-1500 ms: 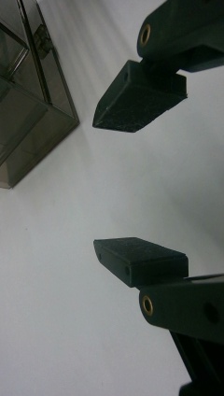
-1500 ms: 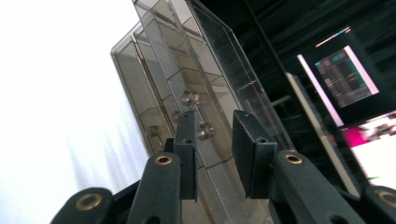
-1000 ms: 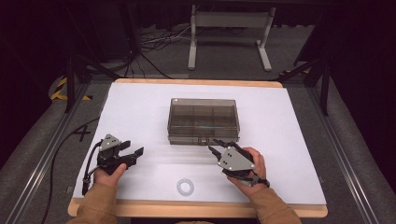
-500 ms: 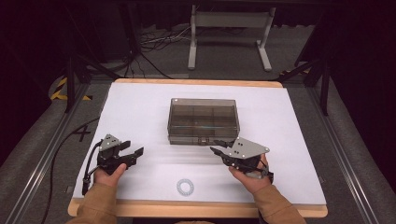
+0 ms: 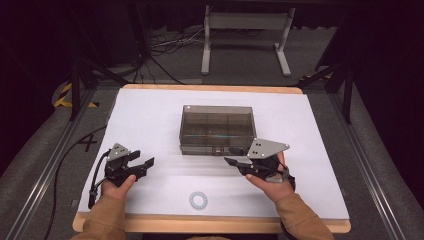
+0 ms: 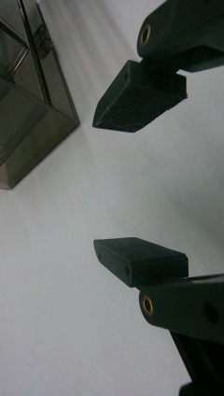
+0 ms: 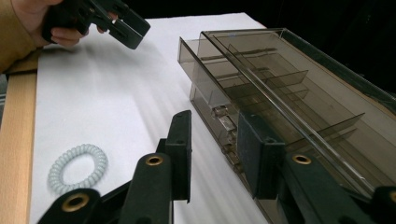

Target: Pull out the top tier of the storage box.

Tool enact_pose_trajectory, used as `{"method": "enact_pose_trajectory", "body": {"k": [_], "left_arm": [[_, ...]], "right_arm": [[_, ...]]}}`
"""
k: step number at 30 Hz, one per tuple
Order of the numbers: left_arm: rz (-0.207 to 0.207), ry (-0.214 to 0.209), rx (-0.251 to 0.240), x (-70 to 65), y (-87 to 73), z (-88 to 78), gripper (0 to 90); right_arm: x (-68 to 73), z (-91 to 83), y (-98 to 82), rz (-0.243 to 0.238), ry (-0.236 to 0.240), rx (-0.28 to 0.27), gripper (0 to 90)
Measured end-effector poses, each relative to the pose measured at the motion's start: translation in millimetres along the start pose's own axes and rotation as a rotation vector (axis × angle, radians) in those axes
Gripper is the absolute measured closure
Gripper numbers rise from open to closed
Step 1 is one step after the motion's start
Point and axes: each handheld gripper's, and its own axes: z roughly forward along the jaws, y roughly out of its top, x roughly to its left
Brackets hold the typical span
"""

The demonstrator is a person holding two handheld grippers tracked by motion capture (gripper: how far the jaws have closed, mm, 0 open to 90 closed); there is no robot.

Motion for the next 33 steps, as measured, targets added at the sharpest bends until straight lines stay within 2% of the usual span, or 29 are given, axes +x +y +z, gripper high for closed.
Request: {"method": "enact_pose_trajectory", "body": {"k": [9,10,15,20,22,33], "left_arm": [[0.0,0.002,-0.001,-0.2,0.3,-0.4,36.4],[-0.001,0.001,0.0,-0.1,0.4,0.1,36.4],[0.003,-0.002,0.003,-0.7,0.6,0.9,36.4],[0.001,-0.002,0.001,-0.1,0.6,0.4,36.4],[0.004,0.0,0.001,-0.4,0.6,0.6,36.3],[0.005,-0.001,0.001,-0.4,0.6,0.5,36.4]], "right_arm": [[-12.4,-1.9,9.6,-0.022,0.027,0.075,71.9],[-15.7,-2.2,12.6,-0.028,0.038,0.101,74.2],[-20.7,-2.4,17.4,-0.047,0.026,0.134,74.1],[-30.3,0.2,19.7,-0.037,0.024,0.17,72.9],[-35.9,2.1,21.7,-0.035,0.031,0.203,72.5],[-51.2,3.3,26.4,-0.03,0.029,0.255,70.0]]}}
